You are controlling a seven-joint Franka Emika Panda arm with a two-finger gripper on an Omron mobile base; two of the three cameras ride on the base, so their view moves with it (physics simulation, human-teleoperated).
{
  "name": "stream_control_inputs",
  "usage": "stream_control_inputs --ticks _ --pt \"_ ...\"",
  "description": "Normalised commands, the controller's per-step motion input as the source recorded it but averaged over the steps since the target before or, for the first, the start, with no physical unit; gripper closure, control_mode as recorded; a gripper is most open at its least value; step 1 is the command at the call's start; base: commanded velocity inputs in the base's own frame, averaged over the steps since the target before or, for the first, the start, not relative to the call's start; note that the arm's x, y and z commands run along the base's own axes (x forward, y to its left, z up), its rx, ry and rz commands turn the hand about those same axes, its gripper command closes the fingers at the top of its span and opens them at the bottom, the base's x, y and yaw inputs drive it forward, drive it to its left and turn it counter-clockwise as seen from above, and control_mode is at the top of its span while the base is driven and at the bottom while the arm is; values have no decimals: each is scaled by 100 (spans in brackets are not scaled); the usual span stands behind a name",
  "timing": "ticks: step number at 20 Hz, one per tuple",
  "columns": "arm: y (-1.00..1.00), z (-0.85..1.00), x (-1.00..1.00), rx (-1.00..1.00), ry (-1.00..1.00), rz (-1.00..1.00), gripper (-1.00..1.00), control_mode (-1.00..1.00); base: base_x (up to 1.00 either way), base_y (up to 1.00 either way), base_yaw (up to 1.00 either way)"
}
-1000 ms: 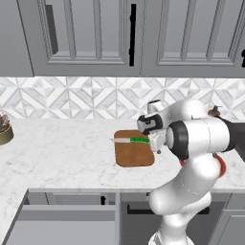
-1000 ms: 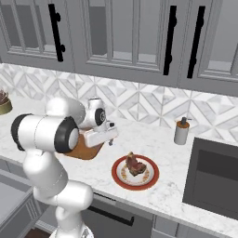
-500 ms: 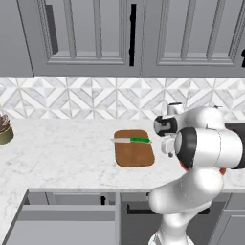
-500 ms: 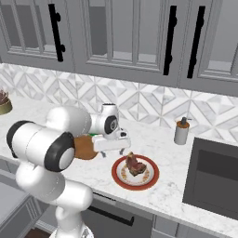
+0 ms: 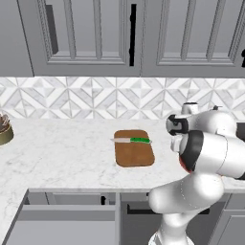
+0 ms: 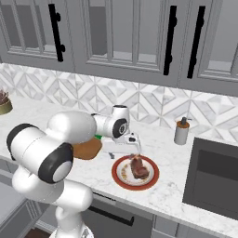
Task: Pick up the knife from the drawer and place it on the cutting board. Then place the meat from the plate to the cutting board.
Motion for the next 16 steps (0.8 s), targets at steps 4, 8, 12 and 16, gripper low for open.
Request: stream_control_inputs --ticks 4,8,12,16 --pt "-35 0 -12 -5 0 -23 -100 -100 0 0 0" --pt "4 0 -9 -2 0 -16 -100 -100 0 0 0" --pt "18 12 -4 -1 -2 -17 -100 -100 0 0 0" --pt "9 24 -8 -1 -9 -18 -100 -100 0 0 0"
